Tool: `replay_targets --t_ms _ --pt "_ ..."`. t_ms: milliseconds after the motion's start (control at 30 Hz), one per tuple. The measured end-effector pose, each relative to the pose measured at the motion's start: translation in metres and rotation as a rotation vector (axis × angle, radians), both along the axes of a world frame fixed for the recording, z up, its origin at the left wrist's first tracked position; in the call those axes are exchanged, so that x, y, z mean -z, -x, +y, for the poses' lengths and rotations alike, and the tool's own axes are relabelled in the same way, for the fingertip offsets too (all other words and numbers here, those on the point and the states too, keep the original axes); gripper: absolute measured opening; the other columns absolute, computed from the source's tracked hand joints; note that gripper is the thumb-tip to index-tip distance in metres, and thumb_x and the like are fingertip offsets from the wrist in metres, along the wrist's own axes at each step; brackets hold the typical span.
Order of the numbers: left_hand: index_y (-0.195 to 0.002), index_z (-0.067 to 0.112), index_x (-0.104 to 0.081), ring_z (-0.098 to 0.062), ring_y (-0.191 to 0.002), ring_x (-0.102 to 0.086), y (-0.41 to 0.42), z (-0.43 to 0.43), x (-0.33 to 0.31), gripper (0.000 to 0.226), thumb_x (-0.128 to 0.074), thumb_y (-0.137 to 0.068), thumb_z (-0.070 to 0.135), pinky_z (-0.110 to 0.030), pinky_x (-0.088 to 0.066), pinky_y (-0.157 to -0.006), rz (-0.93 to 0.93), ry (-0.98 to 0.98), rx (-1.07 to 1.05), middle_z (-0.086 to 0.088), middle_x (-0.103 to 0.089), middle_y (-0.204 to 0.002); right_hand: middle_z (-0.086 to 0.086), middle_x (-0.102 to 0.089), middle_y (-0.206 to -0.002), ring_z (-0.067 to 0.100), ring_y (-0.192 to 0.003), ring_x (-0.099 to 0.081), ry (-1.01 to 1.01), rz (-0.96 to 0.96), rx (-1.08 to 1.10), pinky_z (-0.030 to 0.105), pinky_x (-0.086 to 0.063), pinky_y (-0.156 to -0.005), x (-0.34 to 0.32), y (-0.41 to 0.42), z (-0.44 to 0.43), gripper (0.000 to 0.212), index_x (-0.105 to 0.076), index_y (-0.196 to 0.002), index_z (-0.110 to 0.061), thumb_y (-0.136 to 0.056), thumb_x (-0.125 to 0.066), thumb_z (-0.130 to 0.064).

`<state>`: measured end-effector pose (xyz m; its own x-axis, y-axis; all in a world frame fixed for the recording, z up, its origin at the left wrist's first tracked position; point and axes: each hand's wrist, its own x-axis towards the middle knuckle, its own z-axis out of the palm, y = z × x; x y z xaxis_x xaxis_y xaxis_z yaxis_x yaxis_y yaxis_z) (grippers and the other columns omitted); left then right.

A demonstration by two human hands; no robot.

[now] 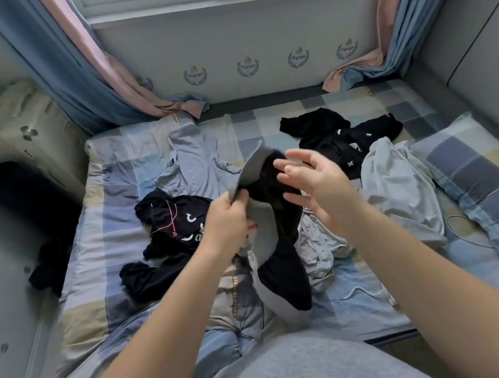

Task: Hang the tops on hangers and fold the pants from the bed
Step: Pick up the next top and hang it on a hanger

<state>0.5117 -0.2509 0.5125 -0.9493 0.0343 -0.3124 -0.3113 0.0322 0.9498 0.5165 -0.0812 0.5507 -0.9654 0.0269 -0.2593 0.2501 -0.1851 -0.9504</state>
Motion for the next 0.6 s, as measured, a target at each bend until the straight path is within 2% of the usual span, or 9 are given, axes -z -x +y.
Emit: replay_targets --t_ms 67,167,233,333,400,467,533,600 --pt "-0.092 0.013 -0.061 -0.029 -0.082 -0.072 0.006 -0.007 -0.011 0.023 -0.047 -0.107 0.023 -0.038 -0.062 -0.073 0.001 -0.086 -0.022 -0.015 -0.066 -0.093 -0.006 -0.071 -0.12 0.013 -0.116 -0.065 -0.126 0.026 -0.072 0.035 -0.054 -0.095 0.018 -0.01 0.005 0.023 -0.059 -0.12 -0.021 -0.098 -0.061 -0.013" --pt "-0.093 0.011 -0.061 -0.024 -0.079 -0.074 0.008 -0.012 -0.029 0.023 -0.047 -0.107 0.023 -0.032 -0.061 -0.065 0.012 -0.189 -0.029 -0.016 -0.067 -0.095 -0.01 -0.067 -0.122 -0.003 -0.112 -0.063 -0.302 0.046 -0.258 0.014 -0.051 -0.085 0.051 -0.025 0.003 0.039 -0.056 -0.126 -0.025 -0.091 -0.073 -0.017" --pt "-0.095 0.01 -0.06 -0.024 -0.078 -0.075 0.008 -0.011 -0.042 0.022 -0.047 -0.107 0.022 -0.031 -0.06 -0.063 0.032 -0.268 -0.016 -0.015 -0.069 -0.092 -0.017 -0.066 -0.119 -0.006 -0.109 -0.062 -0.379 0.003 -0.342 0.018 -0.051 -0.087 0.076 -0.033 -0.004 0.049 -0.055 -0.126 -0.033 -0.083 -0.077 -0.027" --pt "-0.097 0.009 -0.058 -0.026 -0.08 -0.076 0.009 -0.011 -0.062 0.021 -0.045 -0.107 0.023 -0.033 -0.06 -0.065 0.066 -0.389 -0.009 -0.01 -0.074 -0.084 -0.023 -0.067 -0.112 0.001 -0.109 -0.062 -0.506 -0.075 -0.342 0.034 -0.052 -0.094 0.109 -0.034 -0.011 0.045 -0.058 -0.12 -0.042 -0.077 -0.072 -0.042" --pt "-0.095 0.01 -0.058 -0.026 -0.08 -0.076 0.011 -0.011 -0.071 0.023 -0.044 -0.108 0.024 -0.034 -0.06 -0.065 0.087 -0.445 -0.005 -0.008 -0.074 -0.08 -0.02 -0.068 -0.109 0.006 -0.105 -0.063 -0.582 -0.097 -0.373 0.038 -0.053 -0.092 0.122 -0.033 -0.011 0.028 -0.062 -0.113 -0.039 -0.086 -0.067 -0.041" --pt "-0.094 0.011 -0.058 -0.026 -0.081 -0.076 0.012 -0.012 -0.075 0.024 -0.043 -0.108 0.024 -0.035 -0.06 -0.068 0.105 -0.472 0.015 -0.008 -0.075 -0.08 -0.01 -0.071 -0.094 0.016 -0.093 -0.065 -0.666 -0.134 -0.364 0.041 -0.052 -0.083 0.128 -0.033 -0.009 0.008 -0.067 -0.096 -0.031 -0.096 -0.061 -0.036" --pt "-0.095 0.012 -0.059 -0.025 -0.082 -0.075 0.014 -0.015 -0.074 0.023 -0.044 -0.108 0.025 -0.034 -0.06 -0.07 0.111 -0.458 0.013 -0.006 -0.076 -0.082 -0.011 -0.066 -0.073 0.02 -0.078 -0.061 -0.693 -0.127 -0.289 0.037 -0.046 -0.068 0.129 -0.032 -0.004 0.026 -0.063 -0.073 -0.031 -0.099 -0.06 -0.032" --pt "-0.095 0.013 -0.062 -0.022 -0.085 -0.075 0.017 -0.019 -0.067 0.022 -0.047 -0.107 0.024 -0.031 -0.06 -0.074 0.105 -0.386 0.008 -0.004 -0.076 -0.086 -0.015 -0.062 -0.065 0.017 -0.071 -0.056 -0.64 -0.101 -0.209 0.034 -0.042 -0.065 0.122 -0.026 0.001 0.034 -0.063 -0.065 -0.029 -0.099 -0.062 -0.025"
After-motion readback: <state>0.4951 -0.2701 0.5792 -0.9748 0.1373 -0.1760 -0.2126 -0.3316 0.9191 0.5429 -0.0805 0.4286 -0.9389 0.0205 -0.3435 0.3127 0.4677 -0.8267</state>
